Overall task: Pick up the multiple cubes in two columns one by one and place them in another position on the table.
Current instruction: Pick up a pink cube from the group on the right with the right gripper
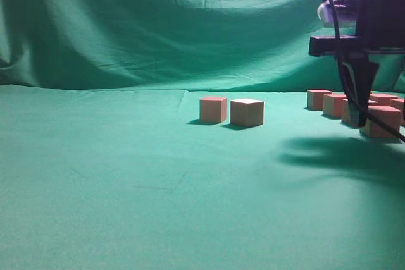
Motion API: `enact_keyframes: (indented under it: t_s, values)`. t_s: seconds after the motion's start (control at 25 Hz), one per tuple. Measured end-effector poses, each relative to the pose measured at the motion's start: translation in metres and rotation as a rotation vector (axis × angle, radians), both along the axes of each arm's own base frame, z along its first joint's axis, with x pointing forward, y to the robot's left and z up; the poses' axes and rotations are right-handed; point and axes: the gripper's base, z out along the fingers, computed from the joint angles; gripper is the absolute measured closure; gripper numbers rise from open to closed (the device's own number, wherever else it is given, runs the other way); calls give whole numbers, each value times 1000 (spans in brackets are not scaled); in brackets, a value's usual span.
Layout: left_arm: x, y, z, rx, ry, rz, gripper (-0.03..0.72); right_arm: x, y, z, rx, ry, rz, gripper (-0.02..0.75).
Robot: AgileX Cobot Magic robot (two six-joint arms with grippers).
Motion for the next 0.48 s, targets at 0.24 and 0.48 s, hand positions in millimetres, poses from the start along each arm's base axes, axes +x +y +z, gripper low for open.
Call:
enact_keyframes:
  t_s: [0.24,0.48]
  values:
    - [0,0,0,0,0,0,688,5,-2,-7,-5,-10,0,288]
    - [0,0,0,0,0,0,688,7,-1,-12,-2,-18,1,471]
